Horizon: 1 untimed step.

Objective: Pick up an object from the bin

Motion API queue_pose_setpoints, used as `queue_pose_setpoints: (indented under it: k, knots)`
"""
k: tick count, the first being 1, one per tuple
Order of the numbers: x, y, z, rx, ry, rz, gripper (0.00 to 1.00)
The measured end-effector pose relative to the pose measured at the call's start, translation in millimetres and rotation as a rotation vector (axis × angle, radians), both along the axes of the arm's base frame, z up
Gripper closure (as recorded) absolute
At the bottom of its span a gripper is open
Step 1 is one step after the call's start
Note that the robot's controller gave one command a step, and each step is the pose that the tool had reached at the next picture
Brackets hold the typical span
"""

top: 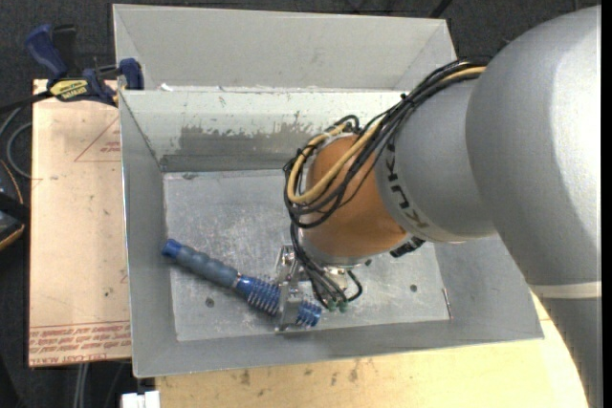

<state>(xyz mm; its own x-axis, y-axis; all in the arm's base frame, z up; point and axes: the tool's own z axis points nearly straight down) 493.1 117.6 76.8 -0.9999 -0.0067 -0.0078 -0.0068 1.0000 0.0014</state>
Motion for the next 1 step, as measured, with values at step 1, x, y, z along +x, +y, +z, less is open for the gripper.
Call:
queue_pose_setpoints:
  k: [1]
  knots:
    - [4.1, 2.0, 142.9, 0.001, 0.000, -0.013, 1.00]
